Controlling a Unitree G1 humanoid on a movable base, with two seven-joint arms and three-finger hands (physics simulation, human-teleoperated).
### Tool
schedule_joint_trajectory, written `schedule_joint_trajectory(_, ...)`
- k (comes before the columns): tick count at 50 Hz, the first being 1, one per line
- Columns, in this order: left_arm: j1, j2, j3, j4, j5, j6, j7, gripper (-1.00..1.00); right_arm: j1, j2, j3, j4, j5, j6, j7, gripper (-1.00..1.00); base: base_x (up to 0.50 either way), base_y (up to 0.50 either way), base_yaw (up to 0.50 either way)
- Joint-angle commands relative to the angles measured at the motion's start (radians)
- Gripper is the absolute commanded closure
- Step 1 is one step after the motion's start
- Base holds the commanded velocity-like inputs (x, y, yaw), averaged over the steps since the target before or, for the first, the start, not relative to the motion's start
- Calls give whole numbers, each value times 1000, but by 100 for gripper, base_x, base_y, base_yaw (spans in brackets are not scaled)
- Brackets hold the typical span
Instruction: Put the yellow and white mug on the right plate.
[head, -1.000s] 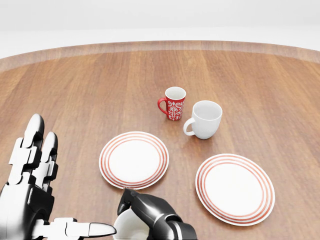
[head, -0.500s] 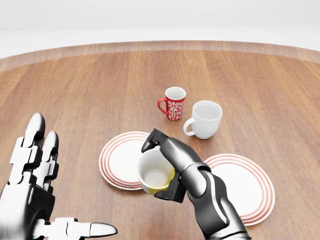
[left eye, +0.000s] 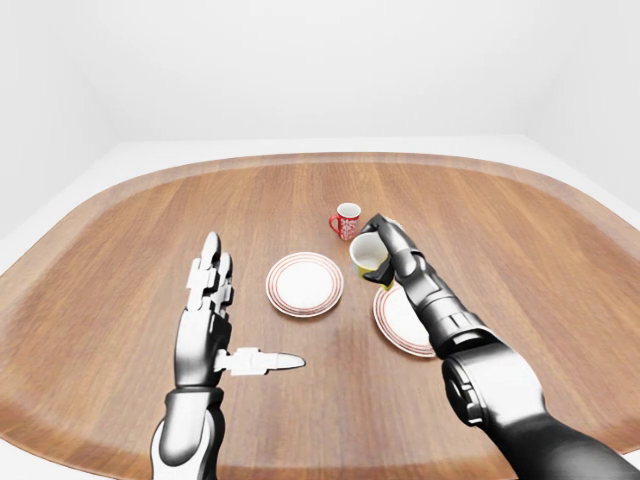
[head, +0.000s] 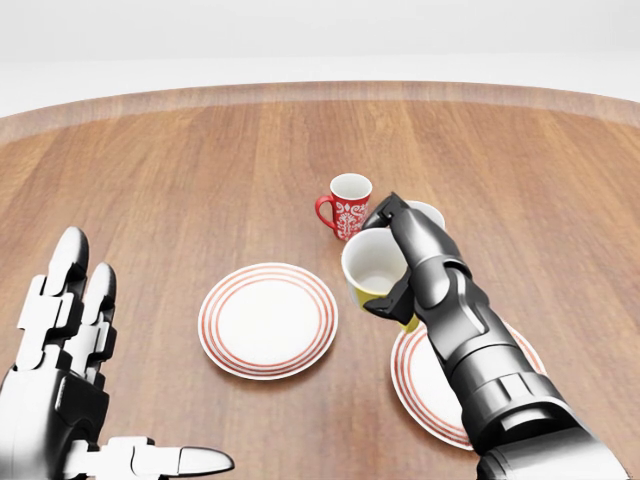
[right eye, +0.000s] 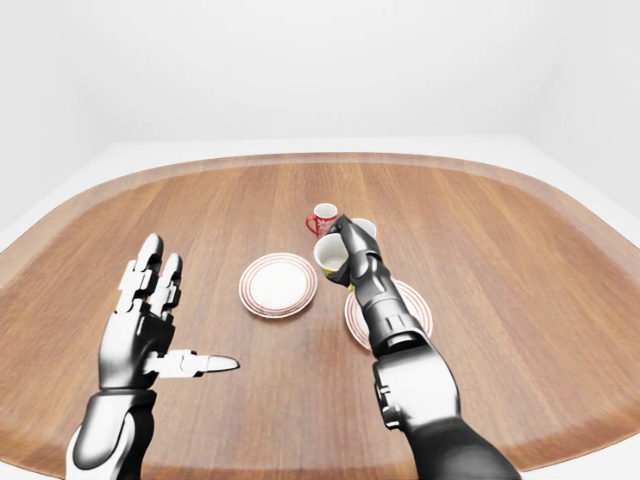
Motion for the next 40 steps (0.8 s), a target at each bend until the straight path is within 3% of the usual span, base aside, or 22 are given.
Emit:
schedule_joint_trajectory(1, 2, 0, 2, -7, -3, 0, -1, -100, -101, -42, -23, 165, 22, 8, -134, 100, 0, 0, 0)
schedule_joint_trajectory(12, -2, -1, 0, 3, -4, 0, -3, -100, -110, -64, -38, 195, -8, 35, -220, 100, 0, 0, 0)
schedule_joint_trajectory(19, 5, 0, 1, -11, -6, 0, -3, -100, -105, -74, -57, 208, -15, 35, -276, 100, 0, 0, 0)
schedule_joint_trajectory(29, 7, 0, 3, -15, -7, 0, -4, -100, -88, -77, -82, 216, 13, -34, -387, 100, 0, 0, 0)
schedule_joint_trajectory(36, 6, 0, -2, -15, -5, 0, -3, -100, -75, -85, -109, 220, 48, -55, -408, 100, 0, 0, 0)
schedule_joint_trajectory(37, 6, 0, -3, -17, -6, 0, -4, -100, -79, -86, -113, 218, 58, -44, -409, 100, 0, 0, 0)
schedule_joint_trajectory(38, 6, 0, -4, -16, -6, 0, -3, -100, -84, -89, -120, 212, 76, -62, -398, 100, 0, 0, 0)
schedule_joint_trajectory(40, 6, 0, -4, -16, -6, 0, -3, -100, -85, -89, -116, 213, 81, -63, -398, 100, 0, 0, 0)
